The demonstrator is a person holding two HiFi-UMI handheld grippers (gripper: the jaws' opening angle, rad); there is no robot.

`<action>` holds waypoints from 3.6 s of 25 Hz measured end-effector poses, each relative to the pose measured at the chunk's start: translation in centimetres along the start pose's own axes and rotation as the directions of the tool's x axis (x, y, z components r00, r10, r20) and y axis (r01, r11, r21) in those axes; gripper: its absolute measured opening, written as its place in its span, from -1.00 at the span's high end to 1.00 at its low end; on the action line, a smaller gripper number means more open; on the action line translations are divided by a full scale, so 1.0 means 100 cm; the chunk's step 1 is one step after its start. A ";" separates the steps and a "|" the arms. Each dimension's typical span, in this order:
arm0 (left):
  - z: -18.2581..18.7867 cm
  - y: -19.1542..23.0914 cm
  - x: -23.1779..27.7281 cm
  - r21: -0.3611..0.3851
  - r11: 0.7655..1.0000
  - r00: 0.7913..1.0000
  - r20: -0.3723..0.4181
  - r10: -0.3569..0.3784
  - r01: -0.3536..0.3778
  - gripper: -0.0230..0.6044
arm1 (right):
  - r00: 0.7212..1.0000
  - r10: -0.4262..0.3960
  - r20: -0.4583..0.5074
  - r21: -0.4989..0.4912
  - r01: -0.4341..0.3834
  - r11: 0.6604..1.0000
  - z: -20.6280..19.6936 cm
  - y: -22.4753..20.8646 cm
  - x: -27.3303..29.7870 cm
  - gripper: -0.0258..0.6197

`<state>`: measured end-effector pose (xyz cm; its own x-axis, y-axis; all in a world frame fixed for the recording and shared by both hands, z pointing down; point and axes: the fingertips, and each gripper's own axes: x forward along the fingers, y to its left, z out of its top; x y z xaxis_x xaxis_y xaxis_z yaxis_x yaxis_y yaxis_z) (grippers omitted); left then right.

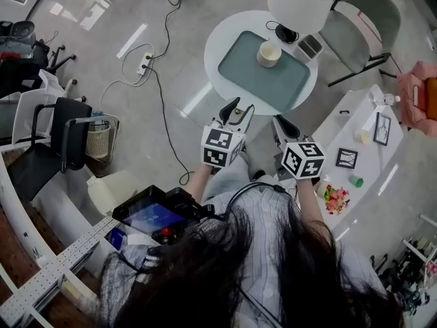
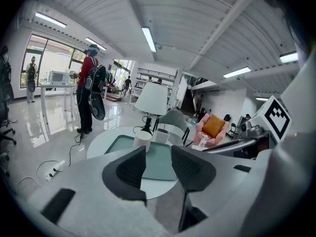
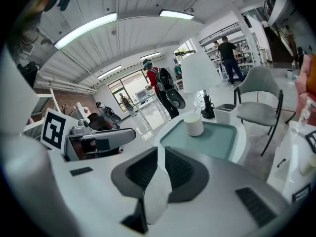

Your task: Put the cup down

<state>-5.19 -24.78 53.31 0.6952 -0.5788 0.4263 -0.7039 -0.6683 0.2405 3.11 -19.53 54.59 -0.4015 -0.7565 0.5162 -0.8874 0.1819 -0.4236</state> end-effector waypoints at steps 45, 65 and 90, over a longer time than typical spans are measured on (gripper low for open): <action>-0.074 -0.232 -0.150 0.073 0.991 0.991 0.088 0.104 -0.111 0.82 | 0.980 0.143 0.138 -0.117 -0.127 0.985 -0.111 0.060 -0.237 0.73; -0.120 -0.210 -0.280 0.112 0.991 0.994 0.096 0.059 -0.070 0.82 | 0.982 0.098 0.164 -0.098 -0.083 0.992 -0.165 0.167 -0.247 0.73; -0.152 -0.228 -0.332 0.109 0.994 0.993 0.120 -0.003 -0.010 0.82 | 0.986 0.060 0.154 -0.098 -0.045 0.994 -0.223 0.209 -0.278 0.73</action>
<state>-14.43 16.83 46.92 0.7099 -0.6286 0.3177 -0.6907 -0.7096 0.1395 -9.36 19.30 48.04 -0.4147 -0.8317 0.3693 -0.8862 0.2770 -0.3714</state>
